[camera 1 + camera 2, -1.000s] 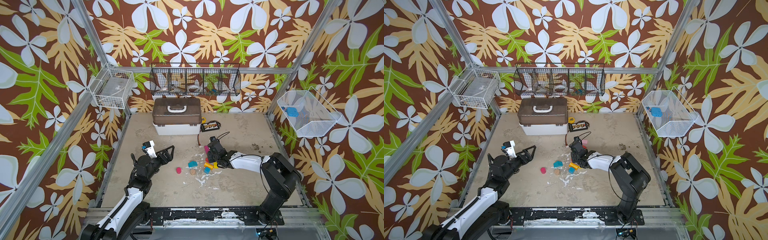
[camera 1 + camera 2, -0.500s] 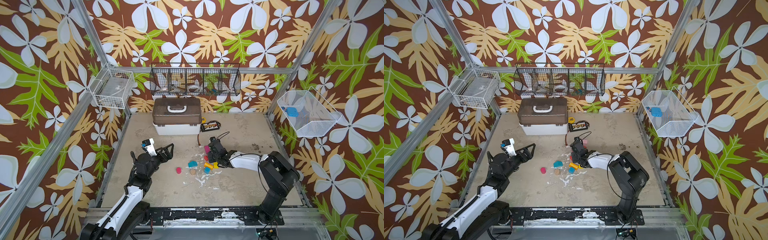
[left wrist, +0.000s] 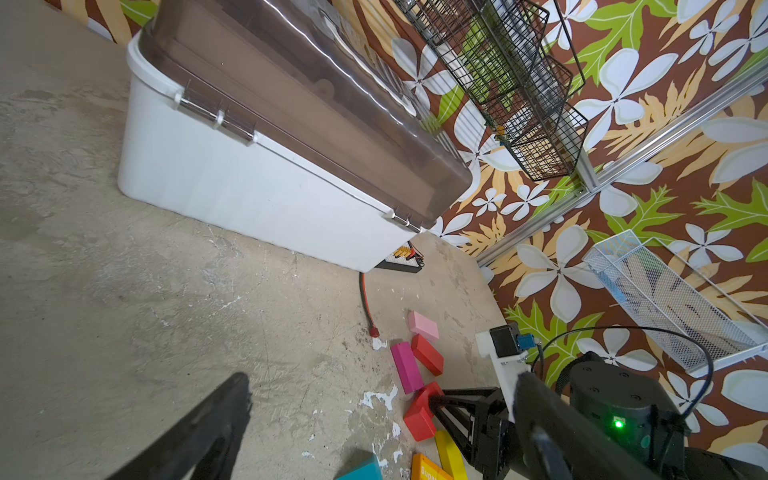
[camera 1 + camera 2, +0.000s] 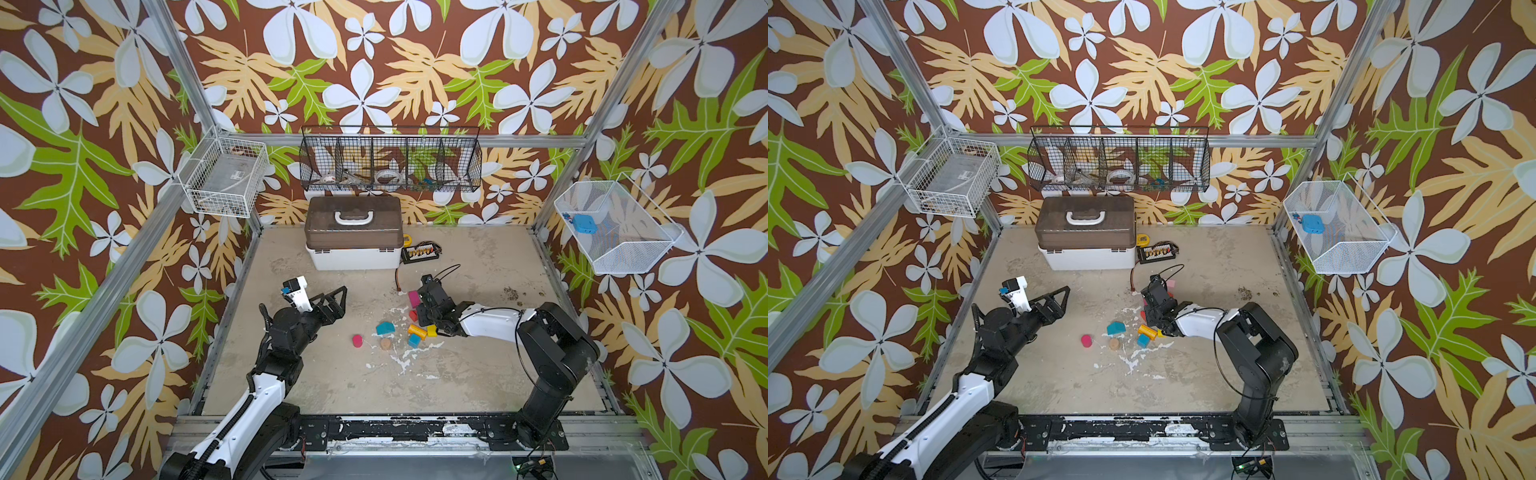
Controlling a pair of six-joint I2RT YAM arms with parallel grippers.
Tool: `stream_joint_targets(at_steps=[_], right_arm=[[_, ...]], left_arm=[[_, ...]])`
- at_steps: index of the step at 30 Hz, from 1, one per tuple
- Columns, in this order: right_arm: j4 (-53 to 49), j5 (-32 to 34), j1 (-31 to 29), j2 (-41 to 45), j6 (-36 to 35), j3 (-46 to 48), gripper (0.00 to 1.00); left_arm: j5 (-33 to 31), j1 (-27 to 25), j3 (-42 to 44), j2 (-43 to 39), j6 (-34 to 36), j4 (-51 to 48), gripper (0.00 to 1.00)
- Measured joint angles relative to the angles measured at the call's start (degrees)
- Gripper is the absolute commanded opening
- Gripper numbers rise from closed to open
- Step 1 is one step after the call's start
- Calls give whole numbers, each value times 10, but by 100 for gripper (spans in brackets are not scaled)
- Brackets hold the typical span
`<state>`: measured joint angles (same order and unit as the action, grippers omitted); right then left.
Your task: Build the wood block tower
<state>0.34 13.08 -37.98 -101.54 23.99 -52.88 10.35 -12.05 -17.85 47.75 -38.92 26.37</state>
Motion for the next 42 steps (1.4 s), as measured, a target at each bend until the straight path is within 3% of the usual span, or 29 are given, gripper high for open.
stream_joint_targets(at_steps=[6, 19, 29, 34, 42], right_arm=[[23, 0, 0, 13, 9, 11, 9], [10, 50, 6, 181, 43, 113, 7], [18, 21, 171, 349, 104, 256, 8], [29, 11, 192, 347, 115, 264, 6], [53, -20, 194, 259, 115, 249, 2]], left_arm=[[0, 0, 0, 4, 0, 0, 100], [0, 0, 0, -2, 0, 0, 100], [0, 0, 0, 0, 0, 0, 100], [0, 0, 0, 5, 0, 0, 100], [1, 0, 0, 15, -1, 0, 100]])
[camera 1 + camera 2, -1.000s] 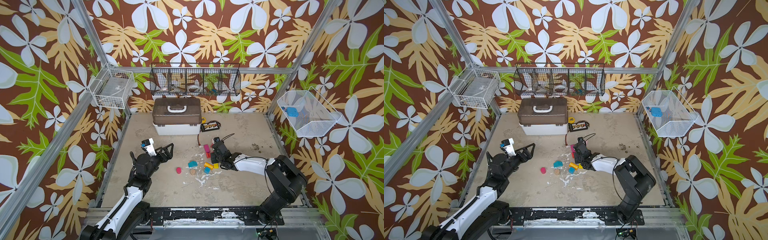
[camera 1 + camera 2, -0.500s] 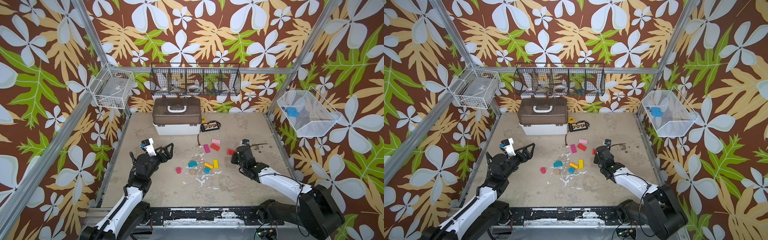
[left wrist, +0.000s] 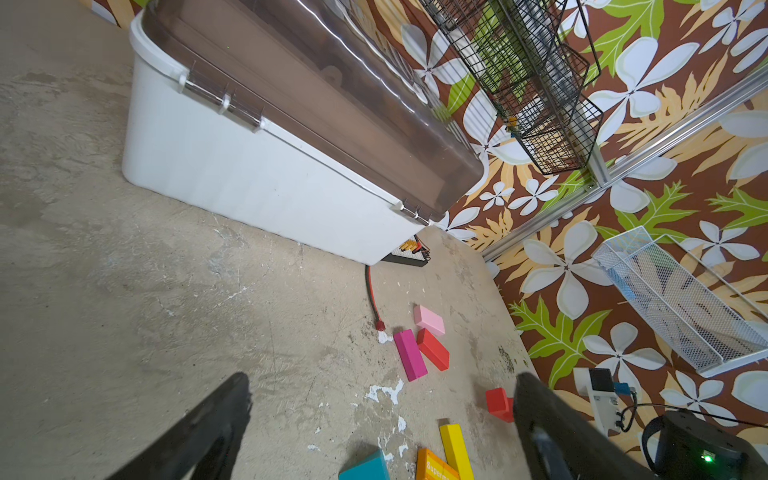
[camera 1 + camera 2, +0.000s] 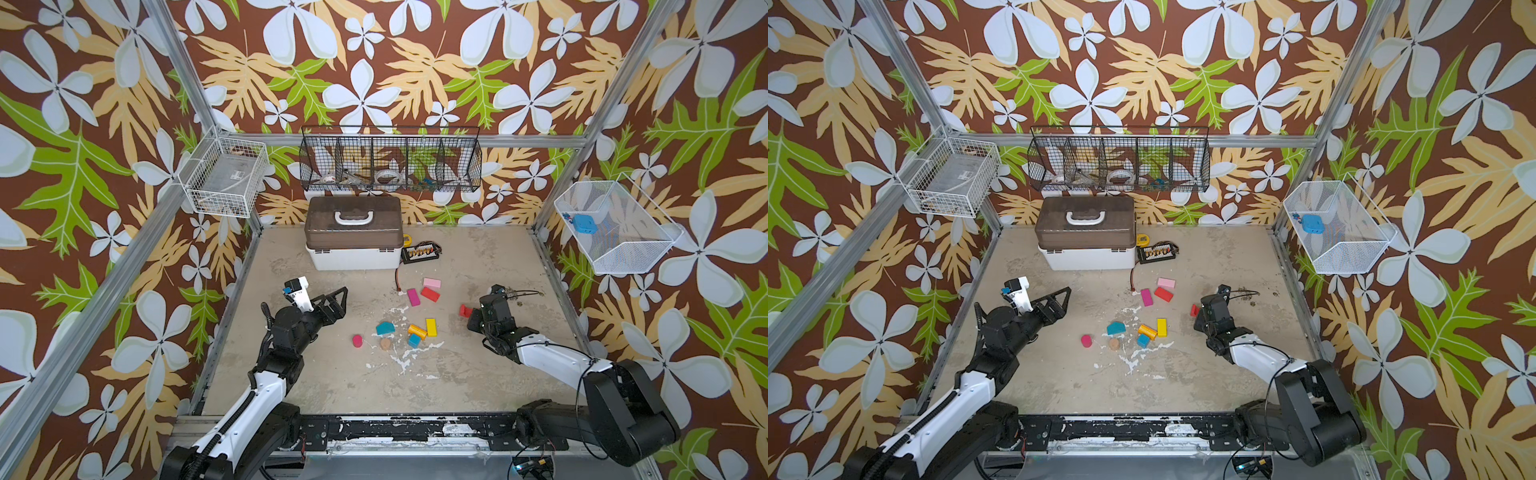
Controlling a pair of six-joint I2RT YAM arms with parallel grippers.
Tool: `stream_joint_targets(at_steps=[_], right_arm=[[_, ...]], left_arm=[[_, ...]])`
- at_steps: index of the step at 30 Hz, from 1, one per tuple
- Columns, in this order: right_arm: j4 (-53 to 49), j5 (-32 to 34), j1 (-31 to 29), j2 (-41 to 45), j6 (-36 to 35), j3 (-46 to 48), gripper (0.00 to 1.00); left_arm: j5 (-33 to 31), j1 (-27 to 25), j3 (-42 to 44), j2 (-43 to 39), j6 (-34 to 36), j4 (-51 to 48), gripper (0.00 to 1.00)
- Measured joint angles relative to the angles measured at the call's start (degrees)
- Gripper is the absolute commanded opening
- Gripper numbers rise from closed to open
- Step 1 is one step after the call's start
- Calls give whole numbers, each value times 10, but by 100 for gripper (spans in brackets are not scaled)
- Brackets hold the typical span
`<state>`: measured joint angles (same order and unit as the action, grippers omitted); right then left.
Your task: Build the wood block tower
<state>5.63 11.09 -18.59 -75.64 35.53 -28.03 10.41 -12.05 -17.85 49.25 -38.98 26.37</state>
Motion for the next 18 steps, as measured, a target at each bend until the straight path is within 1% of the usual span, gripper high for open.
stream_joint_targets(at_steps=[5, 10, 12, 16, 18], right_arm=[[10, -8, 1, -38, -1, -13, 2], [19, -14, 1, -57, -2, -20, 6], [23, -16, 1, -62, -3, -23, 12], [28, -18, 0, -64, -2, -21, 29], [27, -18, 0, -65, -2, -21, 34]], left_arm=[[1, 0, 0, 2, 0, 0, 100], [2, 0, 0, 9, -2, 0, 100], [2, 0, -2, 13, -2, 0, 100], [2, 0, -2, 18, -2, 1, 100], [3, 0, -2, 19, -4, 1, 100]])
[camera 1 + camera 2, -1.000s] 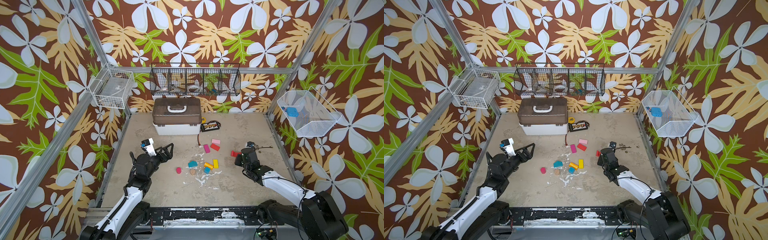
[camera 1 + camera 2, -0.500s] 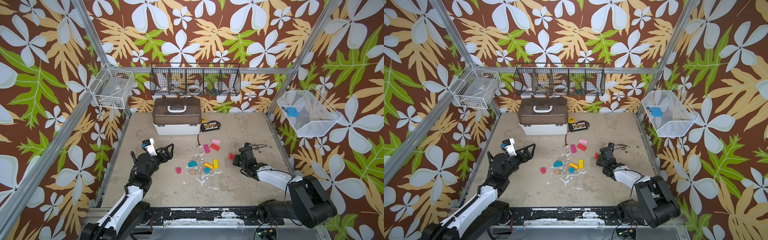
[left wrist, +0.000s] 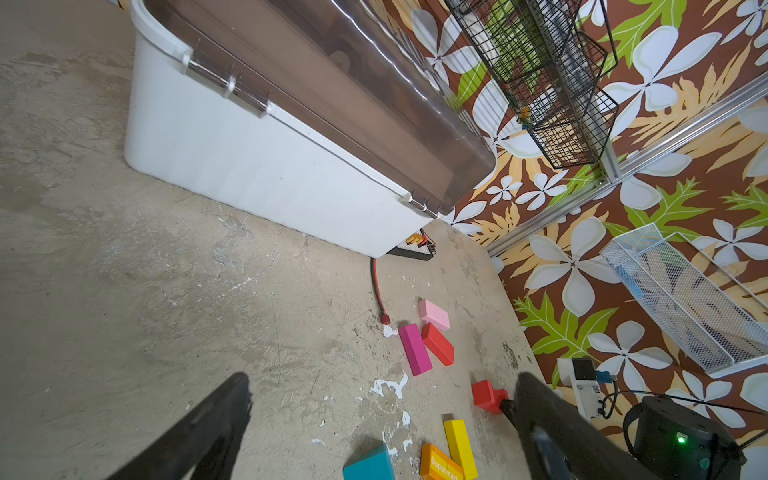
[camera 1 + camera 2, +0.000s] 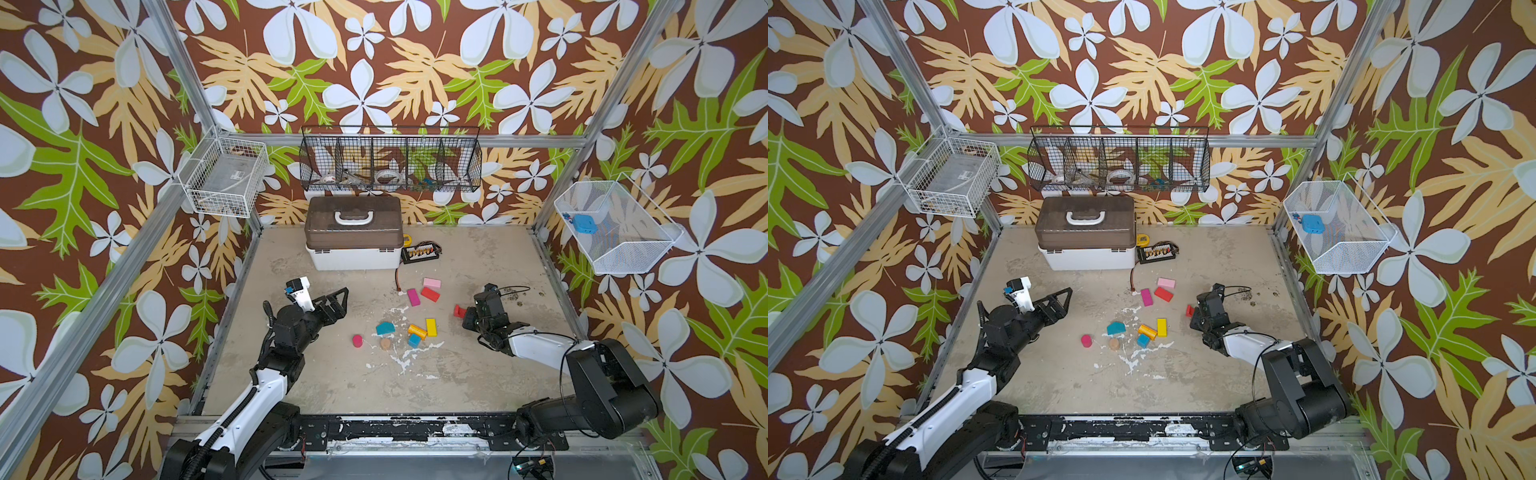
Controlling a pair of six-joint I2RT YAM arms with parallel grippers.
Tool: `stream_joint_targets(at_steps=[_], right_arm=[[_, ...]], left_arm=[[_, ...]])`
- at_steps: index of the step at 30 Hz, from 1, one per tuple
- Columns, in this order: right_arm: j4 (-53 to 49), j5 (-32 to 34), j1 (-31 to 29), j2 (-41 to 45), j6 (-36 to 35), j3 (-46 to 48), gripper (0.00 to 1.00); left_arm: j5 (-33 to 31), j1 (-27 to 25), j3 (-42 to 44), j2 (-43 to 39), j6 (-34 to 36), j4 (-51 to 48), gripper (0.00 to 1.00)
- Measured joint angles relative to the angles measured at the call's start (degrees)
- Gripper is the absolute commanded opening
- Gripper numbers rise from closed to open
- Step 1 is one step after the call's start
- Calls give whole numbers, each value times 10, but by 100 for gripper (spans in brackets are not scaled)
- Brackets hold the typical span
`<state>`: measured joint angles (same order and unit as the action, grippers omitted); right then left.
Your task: Build the wood block tower
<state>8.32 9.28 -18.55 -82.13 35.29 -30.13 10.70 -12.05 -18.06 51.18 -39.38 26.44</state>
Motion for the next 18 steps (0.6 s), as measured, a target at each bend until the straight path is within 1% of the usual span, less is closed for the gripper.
stream_joint_targets(at_steps=[2, 6, 13, 18], right_arm=[[1, 0, 0, 0, 0, 0, 37], [1, 1, 0, 2, 0, 3, 37], [6, 0, 0, 17, 5, 14, 33], [10, -3, 0, 13, 0, 0, 30]], left_arm=[[1, 0, 0, 0, 0, 0, 100], [1, 0, 0, 2, 0, 0, 100], [1, 0, -1, 3, 0, 0, 100], [1, 0, -3, 2, 0, 0, 100]])
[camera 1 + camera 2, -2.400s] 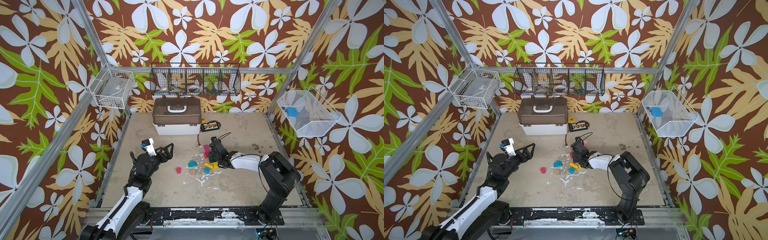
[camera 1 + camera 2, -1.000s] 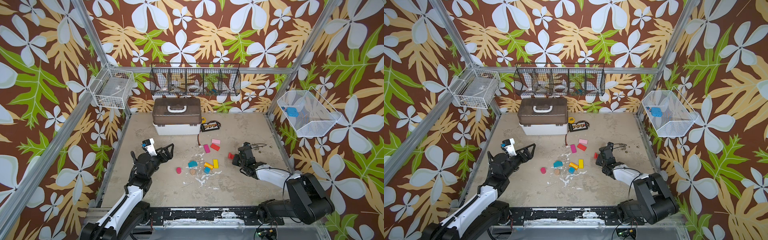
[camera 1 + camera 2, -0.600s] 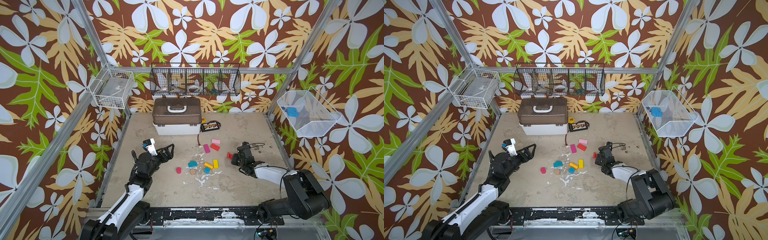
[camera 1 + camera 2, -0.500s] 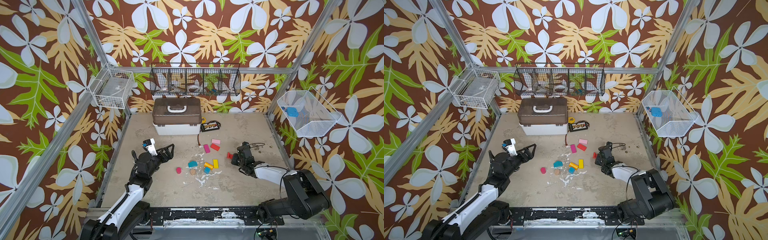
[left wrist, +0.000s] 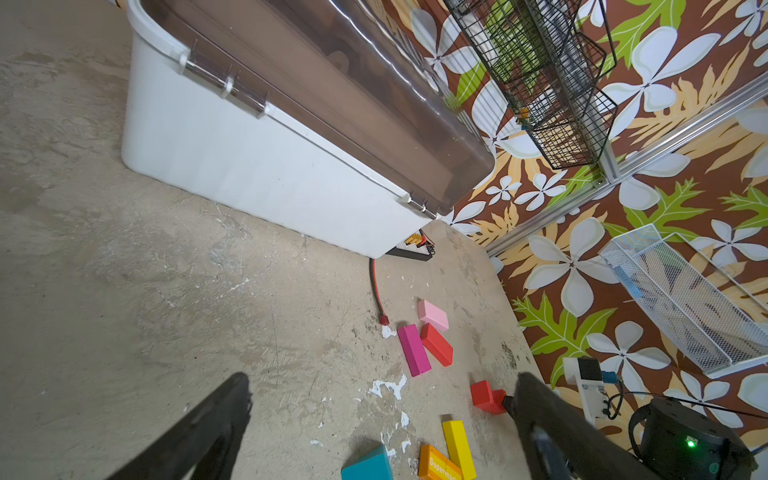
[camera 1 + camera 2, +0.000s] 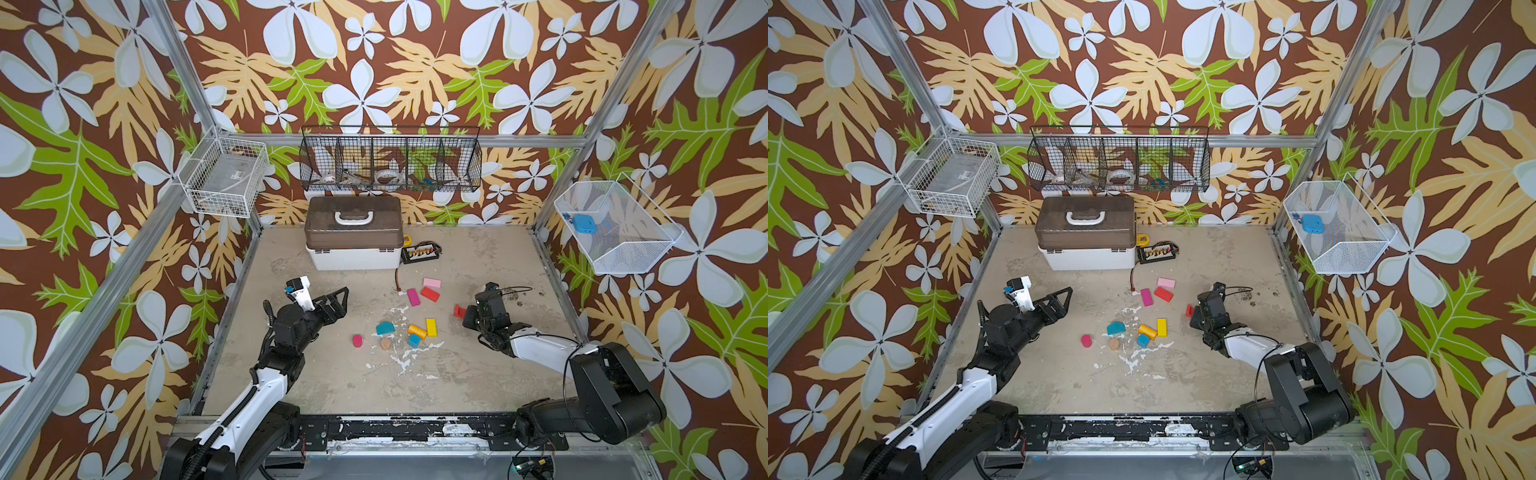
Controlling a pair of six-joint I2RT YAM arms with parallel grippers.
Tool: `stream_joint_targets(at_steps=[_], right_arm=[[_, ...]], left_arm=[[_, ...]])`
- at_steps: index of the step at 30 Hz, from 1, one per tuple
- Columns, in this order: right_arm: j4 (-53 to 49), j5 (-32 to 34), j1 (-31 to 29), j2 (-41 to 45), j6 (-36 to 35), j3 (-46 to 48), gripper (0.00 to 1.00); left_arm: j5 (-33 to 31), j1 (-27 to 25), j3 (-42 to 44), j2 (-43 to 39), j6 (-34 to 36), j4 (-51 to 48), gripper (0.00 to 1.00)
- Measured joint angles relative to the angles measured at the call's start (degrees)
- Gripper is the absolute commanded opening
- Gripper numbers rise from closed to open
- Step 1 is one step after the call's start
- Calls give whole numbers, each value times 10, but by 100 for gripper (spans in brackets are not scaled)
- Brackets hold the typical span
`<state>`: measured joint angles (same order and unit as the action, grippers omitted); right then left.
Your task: Build the wood block tower
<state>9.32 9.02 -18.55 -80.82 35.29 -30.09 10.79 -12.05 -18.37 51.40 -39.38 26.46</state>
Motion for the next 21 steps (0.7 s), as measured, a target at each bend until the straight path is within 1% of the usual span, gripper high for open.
stream_joint_targets(at_steps=[8, 14, 18, 21], right_arm=[[0, 0, -1, -45, -22, -31, 19], [11, -12, -1, -82, -32, -54, 16], [22, -15, -2, -94, -37, -61, 17], [19, -16, -6, -92, -38, -62, 27]], left_arm=[[0, 0, 0, 0, 0, 0, 100], [0, 0, 0, 4, 0, 0, 100], [0, 0, 0, 12, 0, 0, 100], [0, 0, -2, 16, 0, 0, 100]])
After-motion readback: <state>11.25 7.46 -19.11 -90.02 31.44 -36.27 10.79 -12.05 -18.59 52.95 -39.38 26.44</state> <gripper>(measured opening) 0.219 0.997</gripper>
